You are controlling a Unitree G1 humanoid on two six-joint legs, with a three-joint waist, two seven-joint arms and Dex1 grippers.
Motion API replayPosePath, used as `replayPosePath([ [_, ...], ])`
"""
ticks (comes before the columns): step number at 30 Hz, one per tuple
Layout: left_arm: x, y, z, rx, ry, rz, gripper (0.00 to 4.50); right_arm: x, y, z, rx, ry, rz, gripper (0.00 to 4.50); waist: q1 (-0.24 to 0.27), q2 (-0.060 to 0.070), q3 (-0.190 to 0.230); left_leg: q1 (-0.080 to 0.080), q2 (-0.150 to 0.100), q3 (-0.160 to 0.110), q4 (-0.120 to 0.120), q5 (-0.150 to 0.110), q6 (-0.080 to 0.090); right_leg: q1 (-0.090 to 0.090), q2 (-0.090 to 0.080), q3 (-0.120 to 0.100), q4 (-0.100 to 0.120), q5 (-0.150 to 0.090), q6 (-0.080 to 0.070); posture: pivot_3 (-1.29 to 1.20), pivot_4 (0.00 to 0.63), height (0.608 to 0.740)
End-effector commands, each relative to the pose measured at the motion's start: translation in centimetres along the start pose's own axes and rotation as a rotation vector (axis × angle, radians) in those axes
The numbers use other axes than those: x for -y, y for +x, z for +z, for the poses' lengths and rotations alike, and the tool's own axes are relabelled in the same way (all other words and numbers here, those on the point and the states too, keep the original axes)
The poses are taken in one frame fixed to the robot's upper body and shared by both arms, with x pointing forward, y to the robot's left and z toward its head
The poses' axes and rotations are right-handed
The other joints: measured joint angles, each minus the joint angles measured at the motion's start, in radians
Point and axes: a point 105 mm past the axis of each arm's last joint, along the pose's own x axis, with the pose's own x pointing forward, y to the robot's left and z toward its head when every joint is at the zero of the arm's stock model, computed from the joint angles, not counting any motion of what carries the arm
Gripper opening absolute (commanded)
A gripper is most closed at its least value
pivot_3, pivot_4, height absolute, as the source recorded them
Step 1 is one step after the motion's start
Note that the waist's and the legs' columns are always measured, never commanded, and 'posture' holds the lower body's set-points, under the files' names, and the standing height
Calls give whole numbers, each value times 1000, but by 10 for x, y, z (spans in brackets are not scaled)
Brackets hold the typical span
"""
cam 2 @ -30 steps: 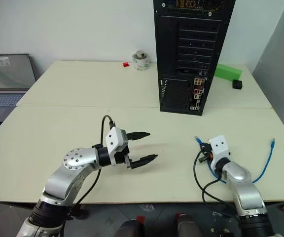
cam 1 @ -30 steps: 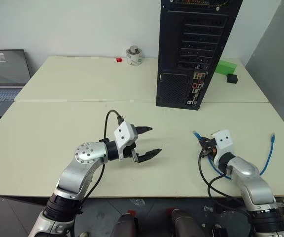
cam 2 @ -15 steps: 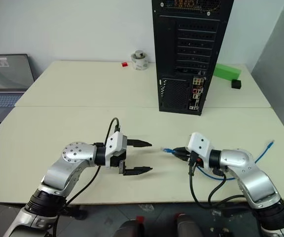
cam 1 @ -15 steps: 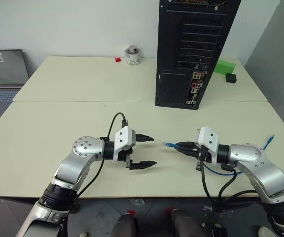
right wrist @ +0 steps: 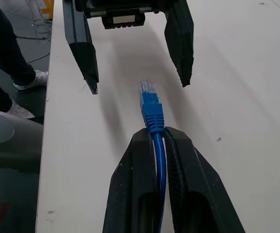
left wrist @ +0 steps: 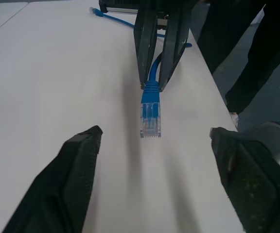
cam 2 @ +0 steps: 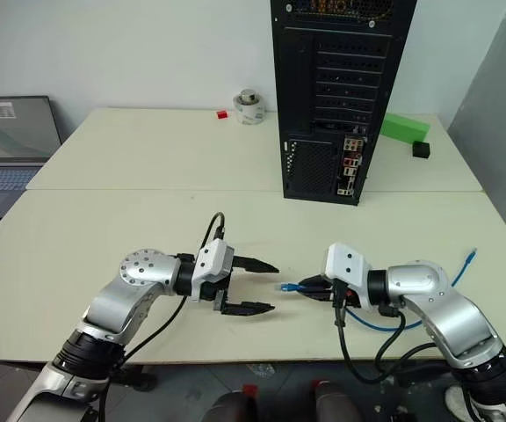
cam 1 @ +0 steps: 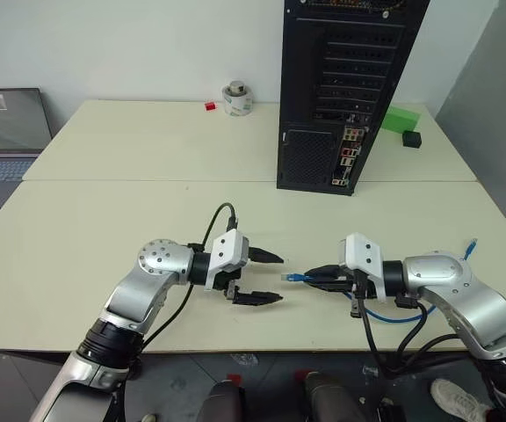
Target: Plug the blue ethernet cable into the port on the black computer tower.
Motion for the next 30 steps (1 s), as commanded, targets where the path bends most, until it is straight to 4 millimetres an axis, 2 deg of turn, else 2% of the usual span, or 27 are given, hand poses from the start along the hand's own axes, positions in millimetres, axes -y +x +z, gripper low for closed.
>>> replayPosePath([
  [1, -4, 1, 7, 11, 25, -4, 2764, -5, 0, 15, 25, -67, 26, 18, 0, 0, 0, 0, 0, 0, 0, 0, 0, 0, 0, 0, 0, 0, 0, 0, 150, 740],
  [13, 0, 3, -1, -34, 24, -23, 247, -7, 3, 17, 26, -98, 32, 15, 0, 0, 0, 0, 0, 0, 0, 0, 0, 0, 0, 0, 0, 0, 0, 0, 150, 740],
  [24, -2, 3, -4, -39, 28, 9, 249, -7, 4, 18, 25, -115, 45, 8, 0, 0, 0, 0, 0, 0, 0, 0, 0, 0, 0, 0, 0, 0, 0, 0, 150, 740],
  [26, -2, 3, -4, -35, 36, 14, 249, -6, 2, 18, 21, -126, 49, 715, 0, 0, 0, 0, 0, 0, 0, 0, 0, 0, 0, 0, 0, 0, 0, 0, 150, 740],
  [30, 0, 1, -4, -21, 77, 28, 249, 2, -12, 21, -8, -142, 41, 1640, 0, 0, 0, 0, 0, -1, 0, 0, 0, 0, 0, 0, 0, 0, 0, 0, 150, 740],
])
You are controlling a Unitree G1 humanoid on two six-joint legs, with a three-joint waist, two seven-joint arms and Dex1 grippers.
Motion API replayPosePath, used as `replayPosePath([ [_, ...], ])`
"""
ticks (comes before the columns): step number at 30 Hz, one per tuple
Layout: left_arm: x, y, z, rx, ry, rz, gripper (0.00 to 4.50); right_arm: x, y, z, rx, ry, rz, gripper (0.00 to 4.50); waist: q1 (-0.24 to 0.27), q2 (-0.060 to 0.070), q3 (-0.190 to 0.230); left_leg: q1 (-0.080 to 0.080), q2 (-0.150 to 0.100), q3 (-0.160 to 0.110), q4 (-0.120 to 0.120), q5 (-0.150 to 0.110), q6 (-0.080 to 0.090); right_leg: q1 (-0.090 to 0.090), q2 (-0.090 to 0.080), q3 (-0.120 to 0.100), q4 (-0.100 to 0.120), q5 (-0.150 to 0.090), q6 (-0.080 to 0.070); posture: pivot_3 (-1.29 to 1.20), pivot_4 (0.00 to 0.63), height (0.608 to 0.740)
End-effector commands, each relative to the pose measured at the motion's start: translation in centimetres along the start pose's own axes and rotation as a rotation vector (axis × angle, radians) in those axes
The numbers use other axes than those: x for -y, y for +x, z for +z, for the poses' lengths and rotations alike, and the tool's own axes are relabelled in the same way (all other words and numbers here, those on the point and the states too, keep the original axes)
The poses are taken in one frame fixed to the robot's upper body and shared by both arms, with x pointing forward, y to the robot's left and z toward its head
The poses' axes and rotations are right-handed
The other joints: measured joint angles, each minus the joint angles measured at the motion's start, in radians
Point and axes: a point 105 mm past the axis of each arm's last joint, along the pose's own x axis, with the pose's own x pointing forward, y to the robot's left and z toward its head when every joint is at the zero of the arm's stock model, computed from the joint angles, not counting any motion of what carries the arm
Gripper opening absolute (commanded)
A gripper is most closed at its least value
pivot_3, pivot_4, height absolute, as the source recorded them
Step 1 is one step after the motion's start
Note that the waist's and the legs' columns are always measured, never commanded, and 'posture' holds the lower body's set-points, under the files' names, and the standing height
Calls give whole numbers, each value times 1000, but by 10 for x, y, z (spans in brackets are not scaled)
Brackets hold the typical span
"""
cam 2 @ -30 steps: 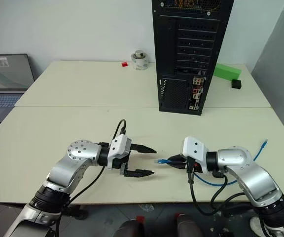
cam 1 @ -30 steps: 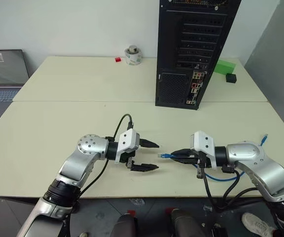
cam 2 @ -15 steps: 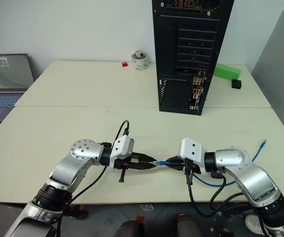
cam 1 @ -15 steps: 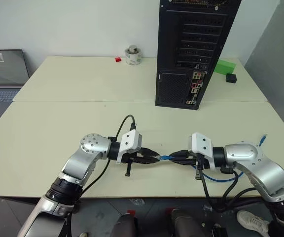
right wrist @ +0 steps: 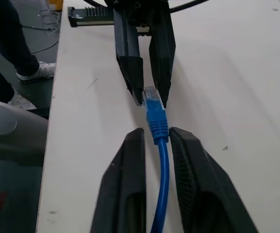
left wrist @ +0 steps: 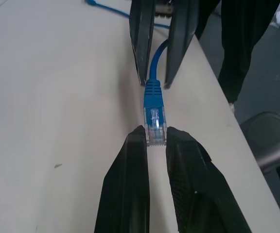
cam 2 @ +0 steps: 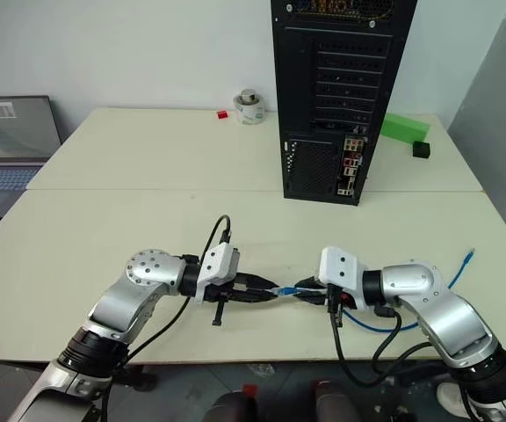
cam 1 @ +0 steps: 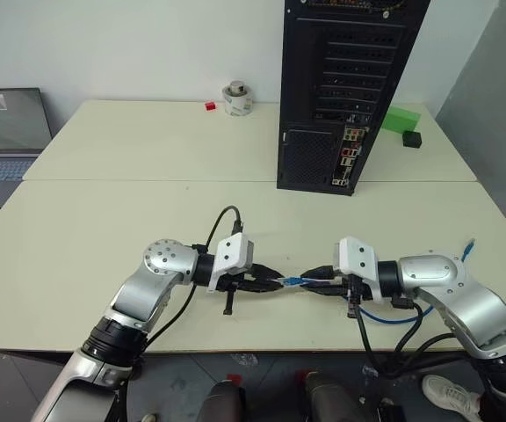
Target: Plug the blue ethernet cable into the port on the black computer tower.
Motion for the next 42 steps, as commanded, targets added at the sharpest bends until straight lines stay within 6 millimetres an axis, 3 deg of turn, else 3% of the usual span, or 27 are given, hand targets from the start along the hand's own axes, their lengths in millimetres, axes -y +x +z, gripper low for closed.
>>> replayPosePath([
  [1, -2, -5, 5, 26, 85, 46, 249, 8, -20, 16, -8, -73, -1, 1877, 0, 0, 0, 0, 0, 0, 0, 0, 0, 0, 0, 0, 0, 0, 0, 0, 150, 740],
  [6, -6, -5, 7, 28, 370, 163, 249, 13, -34, 28, 94, 125, -54, 3020, 2, 0, 0, 0, 1, 0, 0, 0, 0, 0, -1, 0, 0, 0, 0, 0, 150, 740],
  [12, -1, -1, 11, 78, 756, 288, 249, 11, -25, 29, 190, 377, -63, 3036, 3, 0, 0, 0, 1, 0, 0, 0, 0, 0, -2, 1, 0, 0, -1, 0, 150, 740],
  [17, 1, 0, 17, 125, 959, 354, 249, 16, -16, 25, 203, 465, -63, 3036, 3, 0, 0, 0, 0, 0, 0, 0, 0, 0, -2, 0, 0, 0, 0, 0, 150, 740],
  [32, -8, -4, 19, 123, 1079, 427, 249, 19, -4, 18, 197, 552, 3, 3036, 2, 0, 0, 0, 0, 0, 0, 0, 0, 0, -2, -1, 0, 0, 0, 0, 150, 740],
  [33, -8, -4, 19, 122, 1082, 427, 249, 19, -4, 19, 202, 554, 2, 2669, 2, 0, 0, -1, 0, -1, 0, 0, 0, 0, -2, -1, 0, 0, 0, 0, 150, 740],
  [42, -7, -4, 19, 123, 1091, 443, 249, 21, -2, 22, 215, 561, -1, 745, 2, 0, 0, -1, 0, -1, 0, 0, 0, 0, -2, -2, 0, 0, 0, 0, 150, 740],
])
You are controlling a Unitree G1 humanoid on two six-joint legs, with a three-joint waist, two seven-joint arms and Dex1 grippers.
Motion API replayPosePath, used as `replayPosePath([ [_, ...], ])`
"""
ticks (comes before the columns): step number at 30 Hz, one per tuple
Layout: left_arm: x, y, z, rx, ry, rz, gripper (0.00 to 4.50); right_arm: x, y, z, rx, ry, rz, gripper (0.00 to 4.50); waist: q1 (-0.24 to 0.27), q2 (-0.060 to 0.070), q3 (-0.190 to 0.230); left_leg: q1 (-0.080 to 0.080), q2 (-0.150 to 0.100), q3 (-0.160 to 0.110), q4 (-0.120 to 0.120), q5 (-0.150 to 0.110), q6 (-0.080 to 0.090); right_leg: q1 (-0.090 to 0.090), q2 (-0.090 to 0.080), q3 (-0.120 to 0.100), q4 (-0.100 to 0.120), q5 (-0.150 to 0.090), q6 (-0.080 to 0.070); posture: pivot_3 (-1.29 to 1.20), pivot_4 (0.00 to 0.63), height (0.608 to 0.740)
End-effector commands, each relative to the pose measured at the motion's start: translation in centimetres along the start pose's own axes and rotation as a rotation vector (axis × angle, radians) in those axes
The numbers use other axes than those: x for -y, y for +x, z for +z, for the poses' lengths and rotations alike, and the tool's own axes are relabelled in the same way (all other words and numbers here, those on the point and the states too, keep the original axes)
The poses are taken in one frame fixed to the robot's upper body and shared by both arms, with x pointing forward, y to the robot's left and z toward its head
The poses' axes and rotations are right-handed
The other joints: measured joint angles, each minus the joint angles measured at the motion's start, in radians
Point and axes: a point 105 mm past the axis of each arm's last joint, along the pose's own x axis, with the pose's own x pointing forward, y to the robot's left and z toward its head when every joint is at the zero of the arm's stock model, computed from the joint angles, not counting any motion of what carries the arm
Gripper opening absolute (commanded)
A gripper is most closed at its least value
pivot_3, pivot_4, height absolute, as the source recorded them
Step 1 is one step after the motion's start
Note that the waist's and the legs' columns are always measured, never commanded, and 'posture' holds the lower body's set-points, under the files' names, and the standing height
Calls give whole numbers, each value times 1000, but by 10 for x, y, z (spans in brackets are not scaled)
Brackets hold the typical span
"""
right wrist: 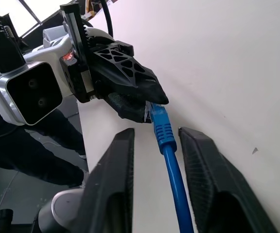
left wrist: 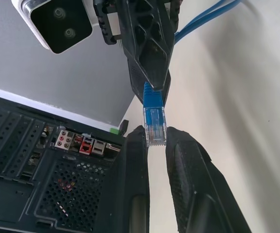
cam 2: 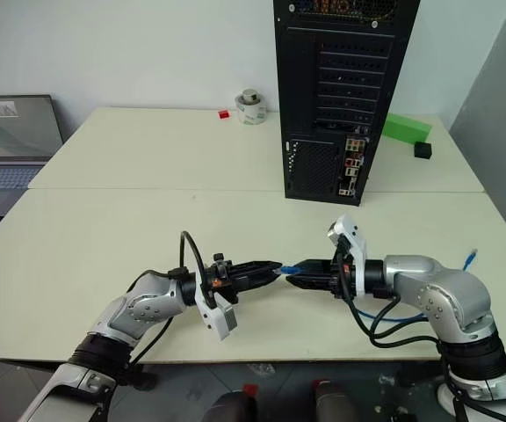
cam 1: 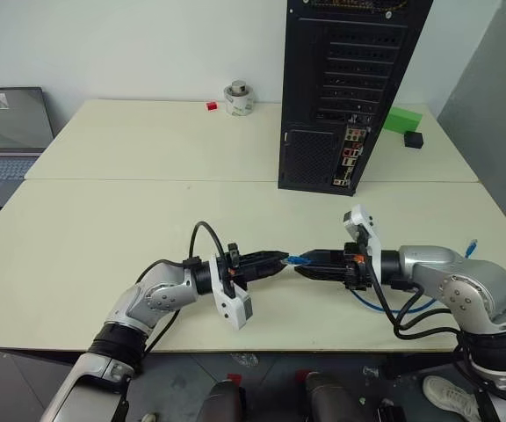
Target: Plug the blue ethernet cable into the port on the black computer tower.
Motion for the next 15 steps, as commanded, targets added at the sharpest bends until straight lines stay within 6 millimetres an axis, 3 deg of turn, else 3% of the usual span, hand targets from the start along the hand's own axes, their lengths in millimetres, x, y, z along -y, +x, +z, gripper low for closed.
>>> replayPosePath([
  [1, -7, 1, 3, 13, 32, 23, 249, -5, 2, 9, 22, -23, 24, 512, 0, 0, 0, 0, 0, 0, 0, 0, 0, 0, 0, 0, 0, 0, 0, 0, 150, 740],
  [4, -7, 2, 4, 16, 34, 21, 249, -5, 2, 10, 23, -19, 24, 15, 0, 0, 0, 0, 0, 0, 0, 0, 0, 0, 0, 0, 0, 0, 0, 0, 150, 740],
  [15, 1, 0, 5, 13, -2, 4, 249, -4, 1, 9, 12, 2, 30, 2, 0, 0, 0, 0, 0, 0, 0, 0, 0, 0, 0, 0, 0, 0, 0, 0, 150, 740],
])
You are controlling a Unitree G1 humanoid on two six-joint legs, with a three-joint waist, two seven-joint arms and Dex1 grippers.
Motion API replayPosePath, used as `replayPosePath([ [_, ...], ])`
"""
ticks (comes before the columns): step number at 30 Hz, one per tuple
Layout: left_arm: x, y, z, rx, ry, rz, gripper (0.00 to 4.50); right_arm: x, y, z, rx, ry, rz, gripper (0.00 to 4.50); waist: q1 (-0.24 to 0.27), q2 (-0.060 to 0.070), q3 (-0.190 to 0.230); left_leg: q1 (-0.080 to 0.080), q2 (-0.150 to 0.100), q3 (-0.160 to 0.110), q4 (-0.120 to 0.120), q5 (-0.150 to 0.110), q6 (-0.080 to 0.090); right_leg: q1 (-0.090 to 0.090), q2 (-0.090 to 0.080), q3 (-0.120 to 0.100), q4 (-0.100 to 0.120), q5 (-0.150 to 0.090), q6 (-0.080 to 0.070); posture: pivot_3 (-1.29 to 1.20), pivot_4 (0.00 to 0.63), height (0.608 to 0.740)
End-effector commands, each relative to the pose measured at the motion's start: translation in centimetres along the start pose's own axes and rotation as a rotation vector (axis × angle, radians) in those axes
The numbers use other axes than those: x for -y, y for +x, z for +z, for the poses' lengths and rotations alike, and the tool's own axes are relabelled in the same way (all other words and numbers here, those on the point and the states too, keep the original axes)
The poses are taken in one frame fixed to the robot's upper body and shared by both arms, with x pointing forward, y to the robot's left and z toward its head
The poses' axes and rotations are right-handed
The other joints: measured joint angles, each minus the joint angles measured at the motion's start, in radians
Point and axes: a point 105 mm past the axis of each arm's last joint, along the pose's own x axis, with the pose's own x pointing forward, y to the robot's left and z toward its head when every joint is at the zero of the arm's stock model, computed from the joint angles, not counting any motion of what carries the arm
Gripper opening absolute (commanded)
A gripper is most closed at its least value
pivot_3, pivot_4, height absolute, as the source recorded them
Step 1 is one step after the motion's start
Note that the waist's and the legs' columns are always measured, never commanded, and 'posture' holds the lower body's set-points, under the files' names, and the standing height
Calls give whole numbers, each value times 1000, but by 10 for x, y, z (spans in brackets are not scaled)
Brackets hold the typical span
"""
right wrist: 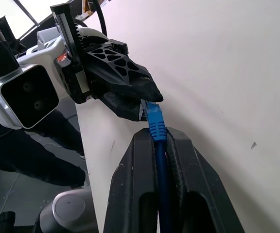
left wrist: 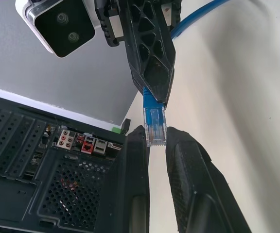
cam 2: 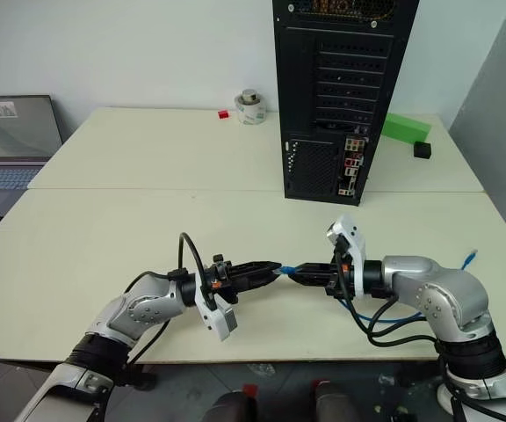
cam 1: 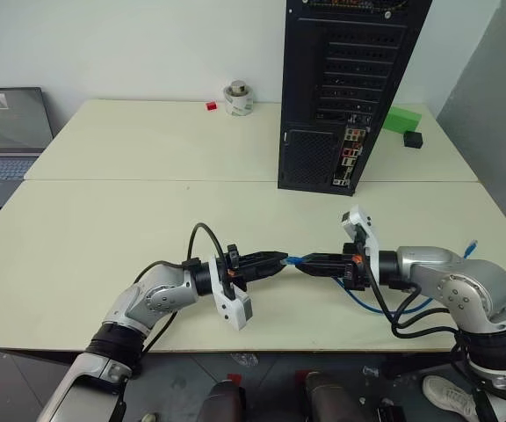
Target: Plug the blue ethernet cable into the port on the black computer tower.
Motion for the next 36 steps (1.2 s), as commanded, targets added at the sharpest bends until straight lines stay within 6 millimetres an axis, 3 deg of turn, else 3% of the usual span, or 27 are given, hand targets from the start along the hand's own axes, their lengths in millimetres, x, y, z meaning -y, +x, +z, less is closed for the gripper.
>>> replayPosePath([
  [1, -2, 1, 5, 15, -29, 16, 599, -7, 0, 11, 22, -29, 40, 2, 0, 0, 0, 0, 0, 0, 0, 0, 0, 0, 0, 0, 0, 0, 0, 0, 150, 740],
  [2, -3, 1, 3, 9, -54, 21, 949, -7, -1, 11, 20, -28, 40, 2, 0, 0, 0, 0, 0, 0, 0, 0, 0, 0, 0, 0, 0, 0, 0, 0, 150, 740],
  [10, -12, 1, -3, -33, -148, 59, 2464, -6, -5, 11, 15, -27, 32, 0, 0, 0, 0, 0, 0, 0, 0, 0, 0, 0, 0, 0, 0, 0, 0, 0, 150, 740],
  [17, -35, -3, -30, -208, -362, 227, 3718, 10, -27, 30, 109, -62, -99, 0, -1, 0, 0, 0, 0, 0, 0, 0, 0, 0, 0, 0, 0, 0, 0, 0, 150, 740],
  [23, -62, 4, -47, -273, -770, 436, 3718, 33, -49, 59, 288, -136, -346, 0, -1, 0, 0, -1, 0, -1, 0, 0, 0, 0, 0, -1, 0, 0, 0, 0, 150, 740],
  [28, -82, 20, -49, -264, -990, 516, 3718, 44, -51, 76, 387, -226, -510, 0, -2, 0, 0, -2, 0, 0, 0, 0, 0, 0, 1, -1, 0, 0, 0, 0, 150, 740],
  [33, -95, 37, -54, -311, -1042, 487, 3718, 69, -51, 91, 458, -299, -776, 0, -4, 0, 0, -1, -1, 0, 0, 0, 0, 0, 1, 0, 0, 0, 0, 0, 150, 740],
  [36, -103, 41, -60, -330, -1071, 493, 3718, 75, -46, 96, 488, -327, -859, 0, -3, 0, 0, -1, -1, 0, 0, 0, 0, -1, 1, 0, 0, 0, 0, 0, 150, 740],
])
